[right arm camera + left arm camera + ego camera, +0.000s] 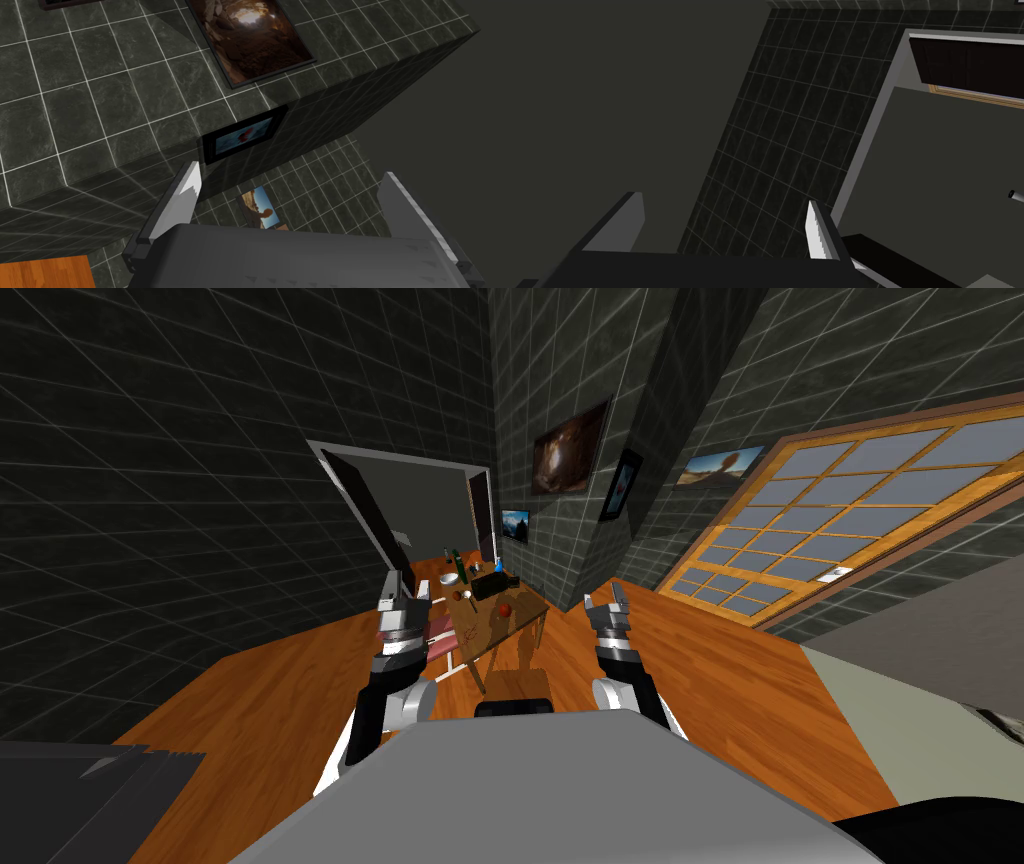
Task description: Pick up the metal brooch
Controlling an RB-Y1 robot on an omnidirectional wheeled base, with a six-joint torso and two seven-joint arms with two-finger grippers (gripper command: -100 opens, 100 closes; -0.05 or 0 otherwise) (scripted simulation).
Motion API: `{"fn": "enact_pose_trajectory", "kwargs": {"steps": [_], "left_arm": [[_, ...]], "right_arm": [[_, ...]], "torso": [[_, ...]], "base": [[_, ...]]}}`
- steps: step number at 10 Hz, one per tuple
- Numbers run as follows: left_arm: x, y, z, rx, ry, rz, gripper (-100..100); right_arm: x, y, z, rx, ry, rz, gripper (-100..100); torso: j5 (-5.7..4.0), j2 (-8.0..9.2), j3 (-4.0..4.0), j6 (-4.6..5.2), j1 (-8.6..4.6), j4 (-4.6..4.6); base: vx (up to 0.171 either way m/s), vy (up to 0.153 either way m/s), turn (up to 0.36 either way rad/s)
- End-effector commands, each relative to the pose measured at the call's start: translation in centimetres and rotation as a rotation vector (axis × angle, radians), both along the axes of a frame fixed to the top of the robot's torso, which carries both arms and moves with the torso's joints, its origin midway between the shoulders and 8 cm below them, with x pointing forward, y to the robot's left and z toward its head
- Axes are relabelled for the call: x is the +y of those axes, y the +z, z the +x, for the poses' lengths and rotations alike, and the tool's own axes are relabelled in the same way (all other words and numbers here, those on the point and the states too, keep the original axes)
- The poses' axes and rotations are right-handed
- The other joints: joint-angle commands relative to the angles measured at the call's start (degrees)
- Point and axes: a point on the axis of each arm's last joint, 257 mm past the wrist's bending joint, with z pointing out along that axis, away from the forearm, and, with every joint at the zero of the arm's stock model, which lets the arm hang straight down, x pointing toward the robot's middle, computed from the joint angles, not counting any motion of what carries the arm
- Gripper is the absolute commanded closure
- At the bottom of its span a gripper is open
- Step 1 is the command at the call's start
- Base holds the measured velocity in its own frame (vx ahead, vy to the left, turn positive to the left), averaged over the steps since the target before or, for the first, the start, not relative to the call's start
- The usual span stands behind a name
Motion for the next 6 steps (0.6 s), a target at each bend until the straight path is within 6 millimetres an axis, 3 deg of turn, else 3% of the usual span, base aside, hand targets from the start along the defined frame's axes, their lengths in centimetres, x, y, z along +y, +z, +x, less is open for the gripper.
{"fn": "enact_pose_trajectory", "kwargs": {"steps": [1, 6], "left_arm": [[0.1, -1.4, 1.2, 0.049, -0.013, 0.016, -100], [1.3, -6.3, 4.9, 0.208, -0.024, 0.024, -100]], "right_arm": [[0.0, 0.0, 0.0, 0.000, 0.000, 0.000, 0], [0.0, 0.0, 0.0, 0.000, 0.000, 0.000, 0]], "torso": [[0.00, 0.00, 0.00, 0.00, 0.00, 0.00], [0.00, 0.06, 0.03, 0.00, 0.00, 0.01]], "base": [[-0.006, -0.005, -0.009], [-0.017, -0.006, -0.007]]}}
